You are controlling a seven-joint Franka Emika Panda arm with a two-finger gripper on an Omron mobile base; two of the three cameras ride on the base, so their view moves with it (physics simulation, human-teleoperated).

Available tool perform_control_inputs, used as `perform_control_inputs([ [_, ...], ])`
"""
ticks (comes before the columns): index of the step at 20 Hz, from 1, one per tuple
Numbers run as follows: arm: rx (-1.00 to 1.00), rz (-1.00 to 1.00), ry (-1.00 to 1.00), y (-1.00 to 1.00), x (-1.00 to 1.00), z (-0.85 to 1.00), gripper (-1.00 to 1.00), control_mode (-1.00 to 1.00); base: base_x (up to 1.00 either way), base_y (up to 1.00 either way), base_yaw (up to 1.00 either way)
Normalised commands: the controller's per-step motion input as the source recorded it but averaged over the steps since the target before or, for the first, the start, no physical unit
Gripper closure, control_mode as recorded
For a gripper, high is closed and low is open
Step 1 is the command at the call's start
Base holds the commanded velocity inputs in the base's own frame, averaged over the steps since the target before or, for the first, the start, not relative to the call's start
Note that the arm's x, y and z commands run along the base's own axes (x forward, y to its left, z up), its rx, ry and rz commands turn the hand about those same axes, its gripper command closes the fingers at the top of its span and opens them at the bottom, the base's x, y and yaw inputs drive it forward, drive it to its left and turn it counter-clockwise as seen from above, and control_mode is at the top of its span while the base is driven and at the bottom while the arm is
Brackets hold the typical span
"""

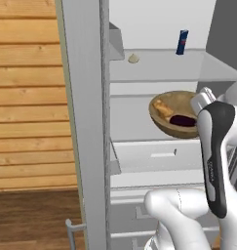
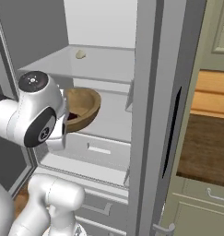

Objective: Pick the chicken drumstick and eggplant from their plates and place them in the bowl. Then put the bowl in the fridge.

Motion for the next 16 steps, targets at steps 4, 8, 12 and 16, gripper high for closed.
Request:
perform_control_inputs([
  [4,0.00,0.00,-0.02,-0.21,0.10,-0.21,1.00,-1.00,0.00,0.00,0.00],
  [8,0.00,0.00,-0.05,-0.10,0.44,-0.59,1.00,-1.00,0.00,0.00,0.00],
  [12,0.01,0.00,0.00,-0.11,0.96,-0.29,1.00,-1.00,0.00,0.00,0.00],
  [16,0.05,0.00,-0.01,-0.26,0.79,-0.19,1.00,-1.00,0.00,0.00,0.00],
])
